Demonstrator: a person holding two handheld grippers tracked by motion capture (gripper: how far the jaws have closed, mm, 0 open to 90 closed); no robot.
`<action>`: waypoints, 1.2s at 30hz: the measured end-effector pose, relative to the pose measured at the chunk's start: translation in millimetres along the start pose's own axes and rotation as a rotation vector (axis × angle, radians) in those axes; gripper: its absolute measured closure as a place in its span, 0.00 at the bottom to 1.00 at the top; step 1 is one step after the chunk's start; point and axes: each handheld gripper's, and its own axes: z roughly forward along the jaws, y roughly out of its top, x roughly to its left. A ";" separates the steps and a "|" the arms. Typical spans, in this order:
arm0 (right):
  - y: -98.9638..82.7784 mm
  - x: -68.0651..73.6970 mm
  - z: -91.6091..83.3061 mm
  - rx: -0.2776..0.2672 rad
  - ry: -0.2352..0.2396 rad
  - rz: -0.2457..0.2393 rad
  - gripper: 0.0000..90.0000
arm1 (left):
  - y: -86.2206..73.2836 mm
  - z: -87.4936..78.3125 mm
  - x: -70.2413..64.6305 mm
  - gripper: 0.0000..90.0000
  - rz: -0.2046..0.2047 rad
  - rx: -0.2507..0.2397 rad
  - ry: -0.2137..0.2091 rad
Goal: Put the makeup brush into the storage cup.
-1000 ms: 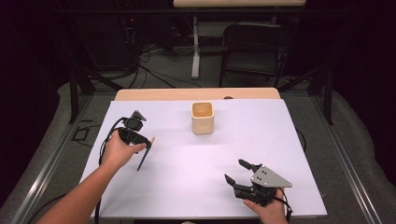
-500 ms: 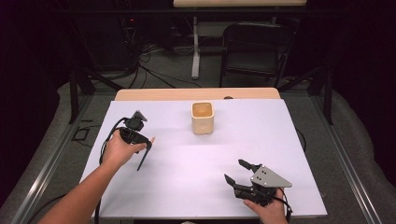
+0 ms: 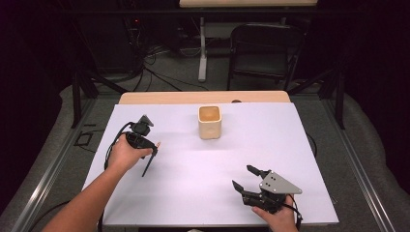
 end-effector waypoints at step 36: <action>-0.4 0.1 0.3 0.007 0.007 -0.001 0.33 | -6.2 13.6 3.3 0.79 -0.031 0.107 -0.015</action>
